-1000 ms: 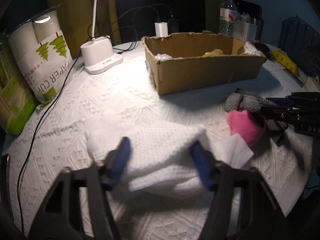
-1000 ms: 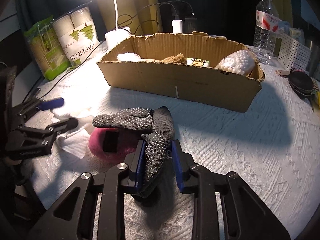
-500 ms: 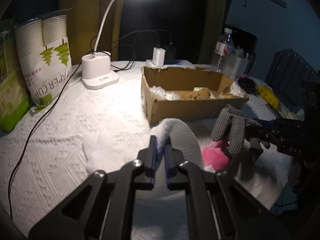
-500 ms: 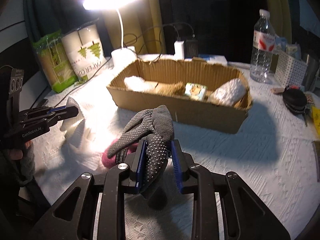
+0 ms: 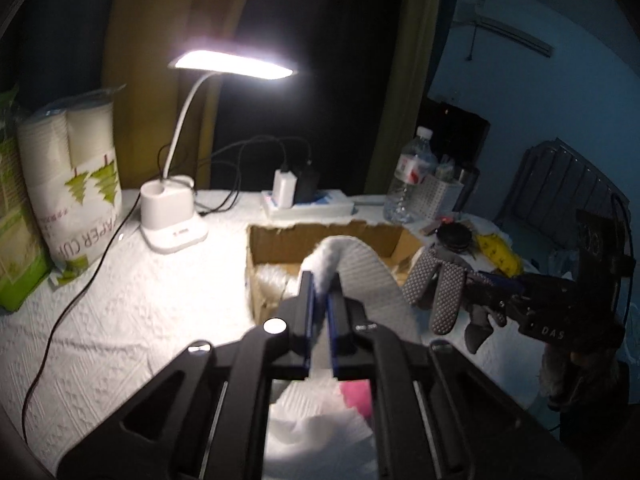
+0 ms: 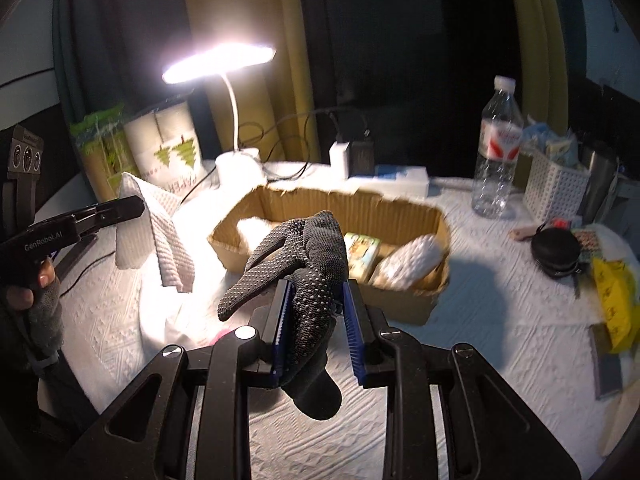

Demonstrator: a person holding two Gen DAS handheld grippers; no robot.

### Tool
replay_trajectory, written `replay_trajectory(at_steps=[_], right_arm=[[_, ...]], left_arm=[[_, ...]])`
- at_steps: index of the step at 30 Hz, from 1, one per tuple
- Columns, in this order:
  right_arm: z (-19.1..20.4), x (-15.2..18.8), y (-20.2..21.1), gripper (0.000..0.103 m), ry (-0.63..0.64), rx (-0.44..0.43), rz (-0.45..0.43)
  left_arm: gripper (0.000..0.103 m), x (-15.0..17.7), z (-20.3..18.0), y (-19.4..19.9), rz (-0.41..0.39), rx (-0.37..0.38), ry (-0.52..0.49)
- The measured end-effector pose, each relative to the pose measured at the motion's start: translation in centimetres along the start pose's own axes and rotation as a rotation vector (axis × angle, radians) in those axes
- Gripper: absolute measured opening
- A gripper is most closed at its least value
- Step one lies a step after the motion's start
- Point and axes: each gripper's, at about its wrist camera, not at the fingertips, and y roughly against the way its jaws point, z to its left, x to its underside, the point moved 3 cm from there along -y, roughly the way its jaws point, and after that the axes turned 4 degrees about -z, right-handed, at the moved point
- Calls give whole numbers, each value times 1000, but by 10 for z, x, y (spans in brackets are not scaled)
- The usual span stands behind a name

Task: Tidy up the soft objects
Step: 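Lower the towel into the box with left tool while right drops the glove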

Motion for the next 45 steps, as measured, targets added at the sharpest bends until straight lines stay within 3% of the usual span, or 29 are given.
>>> replay_trajectory(at_steps=[11,26,33,36,37,40,45], right_arm=[[-40,-28,8,27,-22,28,-73],[-99,-31,-12,27,-83,47,-85],[-114,-33,-19,27,-106,58,-86],[-116,-35,-20,27,-105,69,-87],[-115,-35,-19,27,-104,73,-87],[-112,-38,-17,27,-97,84,-90],[-97,-47,-14,27,-78,84,-102]], left_arm=[[6,-34,-33,-25,-35,37,-17],[6,-35,-63,-105,52,66,-10],[9,-23,-74,-158,133,111,0],[23,-15,-77,-177,181,112,1],[33,-13,-78,-179,188,115,5],[89,-13,-80,-174,182,136,-9],[91,-18,-72,-149,134,127,-19]])
